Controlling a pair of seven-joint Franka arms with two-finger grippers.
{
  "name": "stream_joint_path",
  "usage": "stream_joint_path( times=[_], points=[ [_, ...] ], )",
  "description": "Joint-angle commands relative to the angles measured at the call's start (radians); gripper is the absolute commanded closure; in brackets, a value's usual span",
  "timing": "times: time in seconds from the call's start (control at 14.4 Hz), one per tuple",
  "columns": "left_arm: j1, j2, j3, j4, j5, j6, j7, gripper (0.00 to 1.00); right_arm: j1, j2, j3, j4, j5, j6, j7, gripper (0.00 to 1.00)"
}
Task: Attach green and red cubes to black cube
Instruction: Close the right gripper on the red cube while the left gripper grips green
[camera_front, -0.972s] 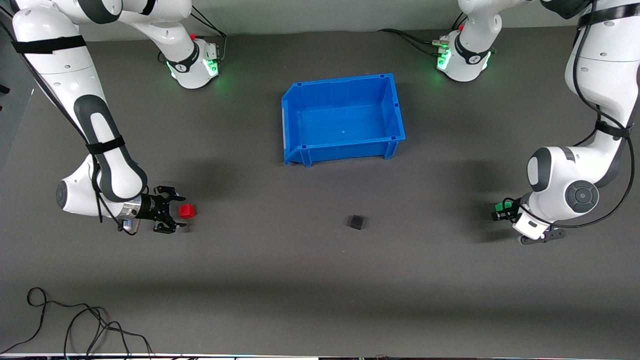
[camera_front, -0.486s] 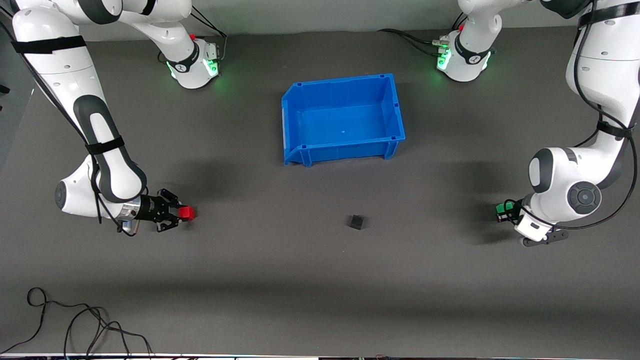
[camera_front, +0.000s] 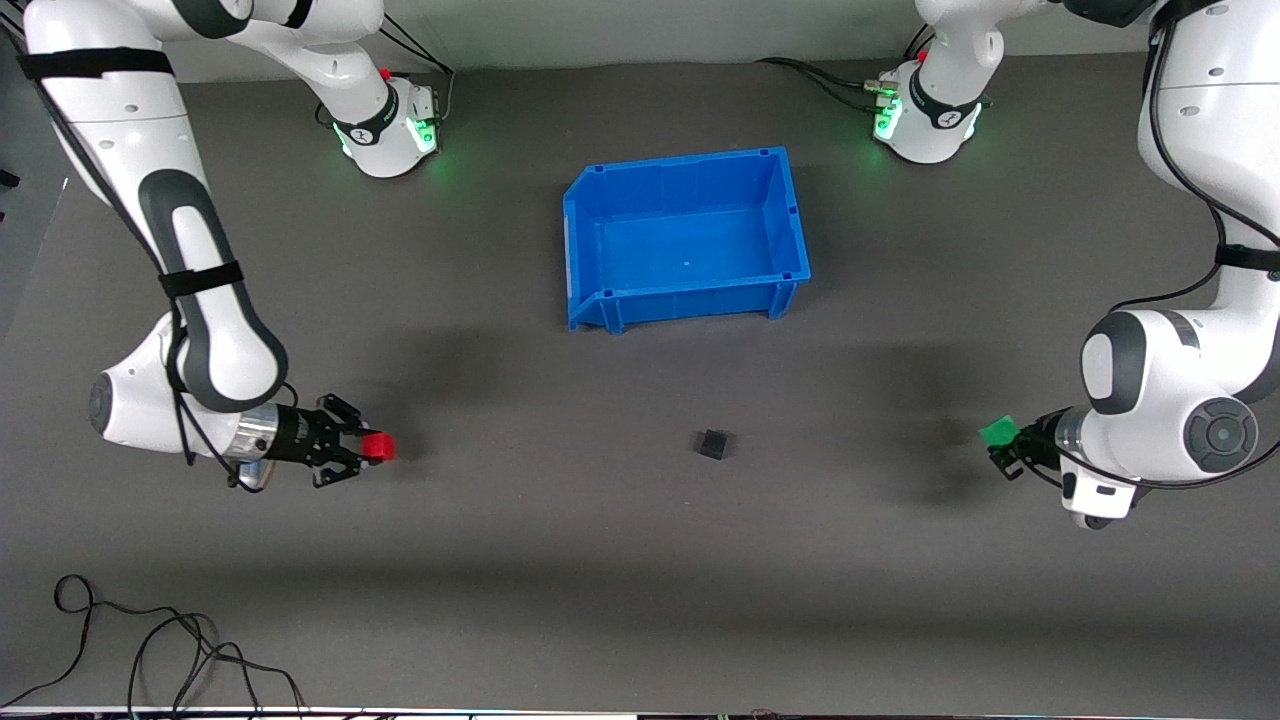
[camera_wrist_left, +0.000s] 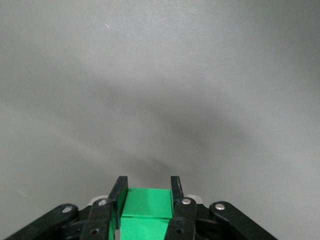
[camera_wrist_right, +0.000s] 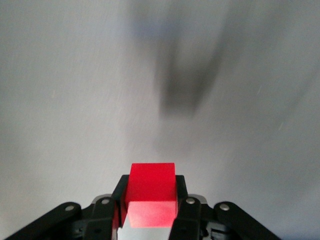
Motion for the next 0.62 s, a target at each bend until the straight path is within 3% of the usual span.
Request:
stream_joint_path(
  times=[0.0, 0.28, 0.56],
  points=[
    [-0.073, 0.051, 0.010, 0.070, -0.033, -0.022, -0.244, 1.00, 0.114, 0.024, -0.009, 0.077, 0.019, -0.004, 0.170, 0.72],
    [-0.163, 0.088, 0.004, 0.077, -0.070, 0.000, -0.605, 1.00, 0.255, 0.131, -0.009, 0.241, 0.022, 0.052, 0.405, 0.72],
    [-0.255, 0.117, 0.004, 0.069, -0.072, 0.120, -0.917, 1.00, 0.397, 0.222, -0.009, 0.321, 0.023, 0.198, 0.648, 0.72]
  ],
)
